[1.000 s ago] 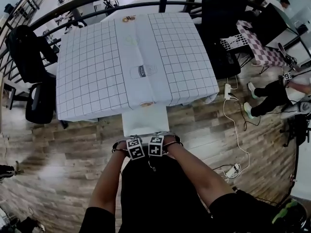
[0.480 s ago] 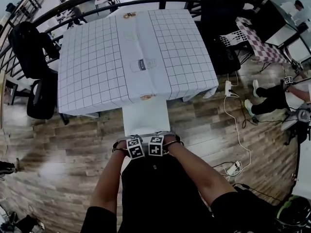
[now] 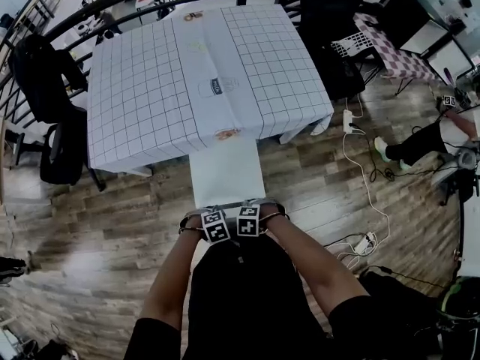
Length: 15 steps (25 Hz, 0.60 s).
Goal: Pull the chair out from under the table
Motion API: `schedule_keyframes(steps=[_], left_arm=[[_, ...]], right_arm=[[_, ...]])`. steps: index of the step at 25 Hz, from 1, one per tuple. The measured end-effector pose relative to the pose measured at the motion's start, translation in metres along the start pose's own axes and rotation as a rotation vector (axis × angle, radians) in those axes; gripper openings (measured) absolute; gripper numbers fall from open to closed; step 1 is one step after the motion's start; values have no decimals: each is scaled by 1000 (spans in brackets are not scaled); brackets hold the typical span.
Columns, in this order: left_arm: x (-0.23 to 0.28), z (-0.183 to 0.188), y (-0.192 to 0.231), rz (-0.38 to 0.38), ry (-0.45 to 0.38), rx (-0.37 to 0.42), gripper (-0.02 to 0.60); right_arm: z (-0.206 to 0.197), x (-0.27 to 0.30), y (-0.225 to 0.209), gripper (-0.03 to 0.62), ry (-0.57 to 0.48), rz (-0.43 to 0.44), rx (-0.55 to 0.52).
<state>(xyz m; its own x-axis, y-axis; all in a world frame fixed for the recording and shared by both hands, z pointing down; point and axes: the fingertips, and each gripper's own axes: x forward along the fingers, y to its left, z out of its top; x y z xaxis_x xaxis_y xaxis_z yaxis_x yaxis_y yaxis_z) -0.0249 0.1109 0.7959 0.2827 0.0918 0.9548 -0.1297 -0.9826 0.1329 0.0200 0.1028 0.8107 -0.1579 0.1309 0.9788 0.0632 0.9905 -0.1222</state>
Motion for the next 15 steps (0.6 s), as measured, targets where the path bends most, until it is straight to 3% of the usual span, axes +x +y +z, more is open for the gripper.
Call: schedule_keyframes(steps=[15], left_arm=[[28,-11,-50,19,1,-12,97]], right_arm=[[-7,28,50,95,-16,-19,14]])
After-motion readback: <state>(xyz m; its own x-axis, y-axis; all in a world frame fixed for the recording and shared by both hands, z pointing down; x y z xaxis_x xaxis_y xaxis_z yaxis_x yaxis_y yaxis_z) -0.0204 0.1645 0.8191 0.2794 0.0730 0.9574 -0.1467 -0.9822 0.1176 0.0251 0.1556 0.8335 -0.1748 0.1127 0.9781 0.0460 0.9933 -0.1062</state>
